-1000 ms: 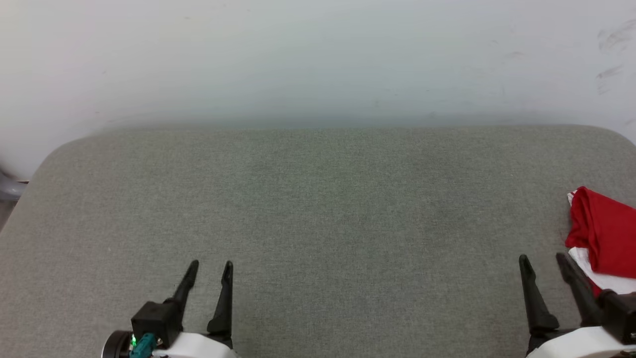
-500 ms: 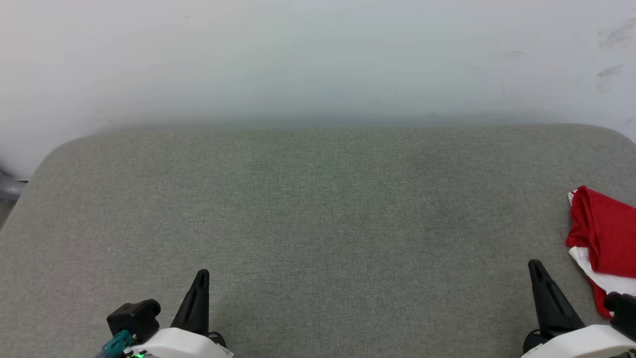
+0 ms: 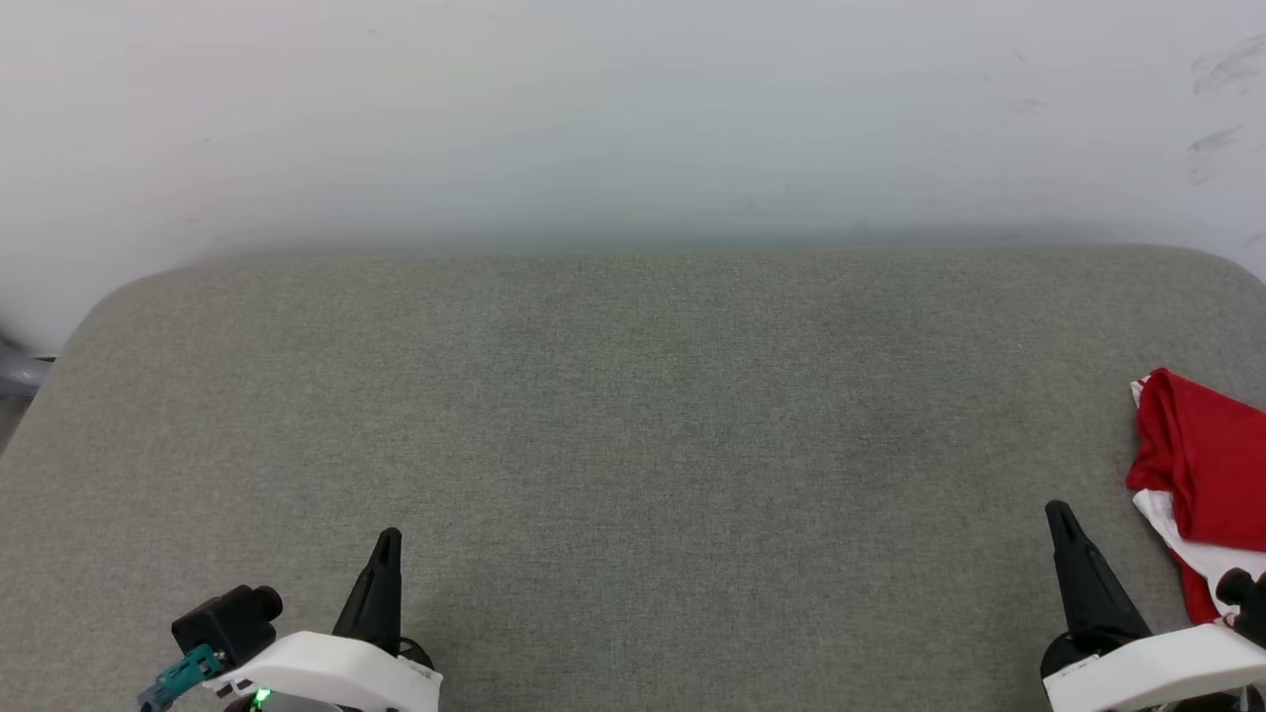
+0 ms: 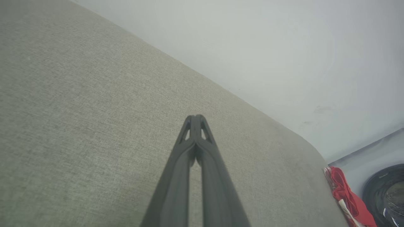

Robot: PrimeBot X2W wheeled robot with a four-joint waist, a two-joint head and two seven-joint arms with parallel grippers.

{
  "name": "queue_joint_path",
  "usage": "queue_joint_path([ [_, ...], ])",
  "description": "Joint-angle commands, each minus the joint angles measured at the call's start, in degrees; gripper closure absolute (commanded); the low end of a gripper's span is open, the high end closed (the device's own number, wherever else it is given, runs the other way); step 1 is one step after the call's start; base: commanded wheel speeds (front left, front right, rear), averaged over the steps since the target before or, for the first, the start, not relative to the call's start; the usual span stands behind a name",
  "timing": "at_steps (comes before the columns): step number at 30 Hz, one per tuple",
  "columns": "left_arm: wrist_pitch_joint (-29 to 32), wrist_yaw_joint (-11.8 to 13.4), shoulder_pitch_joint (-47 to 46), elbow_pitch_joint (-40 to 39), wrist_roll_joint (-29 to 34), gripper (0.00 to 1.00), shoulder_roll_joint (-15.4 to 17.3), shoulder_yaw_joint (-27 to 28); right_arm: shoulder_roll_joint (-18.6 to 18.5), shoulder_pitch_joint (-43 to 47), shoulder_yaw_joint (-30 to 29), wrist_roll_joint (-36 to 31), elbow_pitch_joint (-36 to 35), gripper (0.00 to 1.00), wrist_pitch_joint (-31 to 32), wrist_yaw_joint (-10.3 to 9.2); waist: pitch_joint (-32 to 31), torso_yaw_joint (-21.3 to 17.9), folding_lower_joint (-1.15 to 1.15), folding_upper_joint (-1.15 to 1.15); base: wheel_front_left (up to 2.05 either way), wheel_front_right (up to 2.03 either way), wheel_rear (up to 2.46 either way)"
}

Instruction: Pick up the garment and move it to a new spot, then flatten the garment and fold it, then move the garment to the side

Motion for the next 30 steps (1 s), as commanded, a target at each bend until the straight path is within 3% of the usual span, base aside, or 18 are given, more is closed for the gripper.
queue_joint_path([
  [1, 0.6, -0.4, -1.9, -0.5, -2.0, 1.0, -0.1, 0.8, -0.5, -1.8, 0.0, 2.2, -0.1, 1.0, 0.1, -0.01, 0.0, 0.0, 0.0, 0.0, 0.0, 0.0, 0.0],
  [30, 6.2, -2.9, -4.0, 1.0, -21.2, 1.0, -2.0, 5.7, -0.7, -5.9, 0.1, 24.1, 5.7, 1.0, 1.4, -0.01, 0.3, -0.1, 0.0, 0.0, 0.0, 0.0, 0.0],
])
